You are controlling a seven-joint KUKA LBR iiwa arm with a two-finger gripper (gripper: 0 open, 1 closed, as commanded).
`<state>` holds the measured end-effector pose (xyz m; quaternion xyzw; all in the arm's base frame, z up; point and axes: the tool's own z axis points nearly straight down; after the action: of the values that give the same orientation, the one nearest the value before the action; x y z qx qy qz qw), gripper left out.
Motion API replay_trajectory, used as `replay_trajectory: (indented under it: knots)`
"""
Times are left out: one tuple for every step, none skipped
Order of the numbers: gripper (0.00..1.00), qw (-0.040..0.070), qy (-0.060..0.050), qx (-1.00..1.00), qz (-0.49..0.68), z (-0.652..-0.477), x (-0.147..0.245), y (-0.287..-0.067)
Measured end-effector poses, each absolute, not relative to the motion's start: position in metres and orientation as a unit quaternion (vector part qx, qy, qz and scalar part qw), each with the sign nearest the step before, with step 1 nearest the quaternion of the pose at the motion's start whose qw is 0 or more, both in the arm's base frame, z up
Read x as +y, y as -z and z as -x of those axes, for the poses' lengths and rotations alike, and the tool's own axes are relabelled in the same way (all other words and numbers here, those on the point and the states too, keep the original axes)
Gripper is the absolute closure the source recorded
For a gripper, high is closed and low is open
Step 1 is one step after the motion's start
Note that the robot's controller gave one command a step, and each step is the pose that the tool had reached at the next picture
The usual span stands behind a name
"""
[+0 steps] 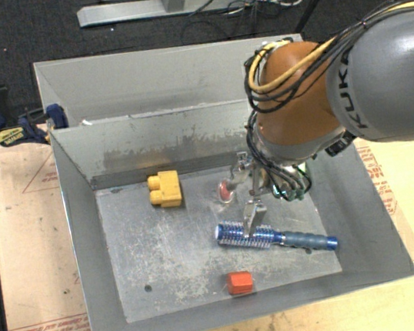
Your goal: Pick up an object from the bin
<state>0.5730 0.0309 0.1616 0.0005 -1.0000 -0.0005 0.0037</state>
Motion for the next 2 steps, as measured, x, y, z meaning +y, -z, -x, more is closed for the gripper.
replay_trajectory:
  knots:
    - [0.00, -0.004, 0.002, -1.000, -0.029, -0.5647, 0.0048, -0.0744]
    - [0.00, -0.001, 0.001, -1.000, -0.029, -0.5665, 0.0058, -0.0774]
